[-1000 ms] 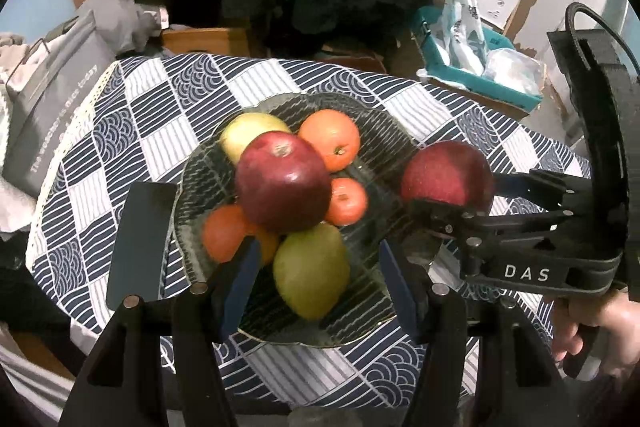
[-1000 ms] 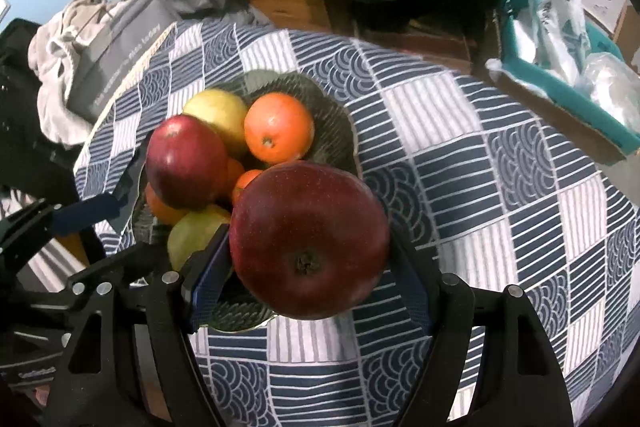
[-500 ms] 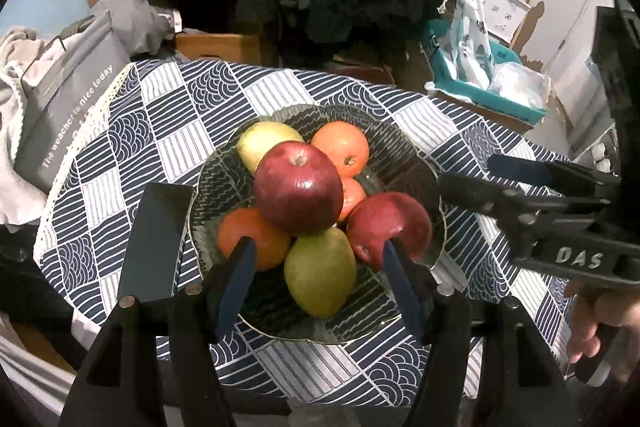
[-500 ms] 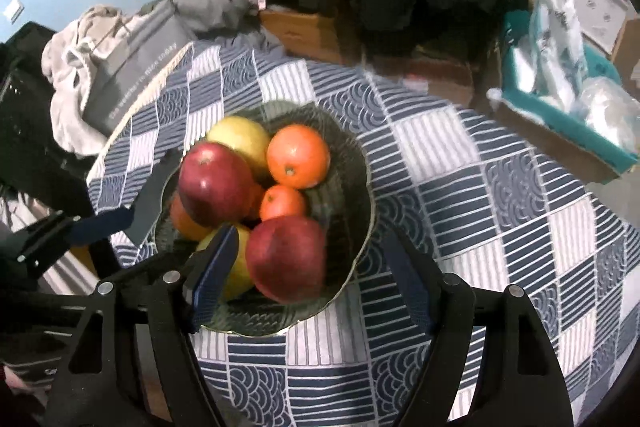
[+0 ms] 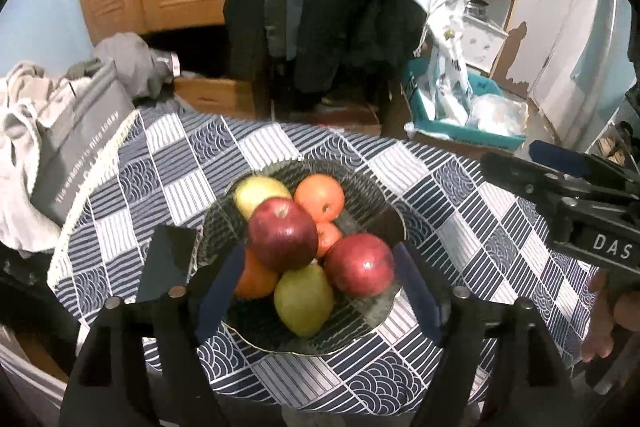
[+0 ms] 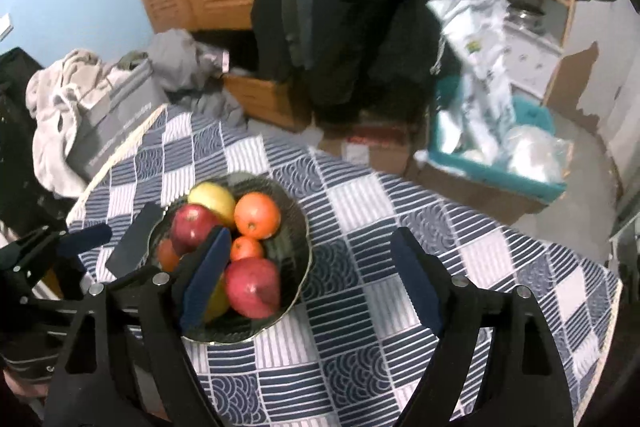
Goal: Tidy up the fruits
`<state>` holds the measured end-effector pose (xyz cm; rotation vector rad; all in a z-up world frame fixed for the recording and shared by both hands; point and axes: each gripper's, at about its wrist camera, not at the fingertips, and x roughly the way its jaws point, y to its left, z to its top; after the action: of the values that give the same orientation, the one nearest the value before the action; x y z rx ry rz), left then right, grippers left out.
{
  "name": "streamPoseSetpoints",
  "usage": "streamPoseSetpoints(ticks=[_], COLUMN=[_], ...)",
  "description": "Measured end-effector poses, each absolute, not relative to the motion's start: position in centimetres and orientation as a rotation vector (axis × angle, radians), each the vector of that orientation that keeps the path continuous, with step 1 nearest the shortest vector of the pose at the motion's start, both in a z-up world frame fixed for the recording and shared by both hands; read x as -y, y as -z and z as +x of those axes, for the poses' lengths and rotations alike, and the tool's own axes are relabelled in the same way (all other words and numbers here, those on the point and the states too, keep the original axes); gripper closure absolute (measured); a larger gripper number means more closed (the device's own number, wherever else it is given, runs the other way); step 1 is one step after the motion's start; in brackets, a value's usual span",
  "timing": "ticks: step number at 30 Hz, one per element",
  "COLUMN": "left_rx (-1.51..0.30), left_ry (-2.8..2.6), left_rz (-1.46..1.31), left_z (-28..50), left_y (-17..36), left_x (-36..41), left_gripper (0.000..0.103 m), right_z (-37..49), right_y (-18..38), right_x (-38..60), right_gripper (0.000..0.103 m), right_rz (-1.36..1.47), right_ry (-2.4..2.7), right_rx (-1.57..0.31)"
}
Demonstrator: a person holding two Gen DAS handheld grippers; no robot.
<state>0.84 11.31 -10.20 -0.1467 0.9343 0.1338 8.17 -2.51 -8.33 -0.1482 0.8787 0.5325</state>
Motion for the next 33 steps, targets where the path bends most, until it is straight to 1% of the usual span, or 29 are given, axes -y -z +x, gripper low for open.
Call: streamPoseSetpoints(ticks=[12, 13, 14, 15, 20, 26, 33], left_rx=[-0.849, -0.839, -0.828, -0.818, -0.771, -0.71, -0.634], left_ry=[-0.112, -0.112, -0.113, -0.114, -0.107, -0.107, -0.112], left_rz=[-0.133, -0.124, -0.113, -0.106, -0.09, -0.1, -0.068], left_z=[0.4, 0.3, 0.1, 0.1, -0.5, -1.1, -1.6], left_y=[6.3, 5.9, 5.5, 5.2, 3.6, 2.0, 0.4], left_x=[-10.0, -9.8, -9.5, -9.3, -8.7, -8.3, -7.3], left_gripper=[0.022, 0.021, 0.017, 0.015, 0.015, 0.002, 0.001], right_z=[5.6, 5.4, 5.2, 5.0, 4.0, 3.5, 3.6], right_y=[3.5, 3.3, 3.0, 2.7, 1.4, 0.4, 0.1], right_x=[5.4, 5.7, 6.0, 6.4, 8.1, 10.1, 12.1], right_gripper=[0.018, 0.018, 0.018, 0.018, 0.018, 0.018, 0.018], right_rz=[-0.16, -0.163, -0.167, -0.171, -0.174, -0.167, -0.136], right_ry=[-0.456, -0.451, -0.444, -0.441, -0.409, -0.363, -0.32], right_rx=[-0.751, -0.744, -0.734, -0.725, -0.68, -0.642, -0.637])
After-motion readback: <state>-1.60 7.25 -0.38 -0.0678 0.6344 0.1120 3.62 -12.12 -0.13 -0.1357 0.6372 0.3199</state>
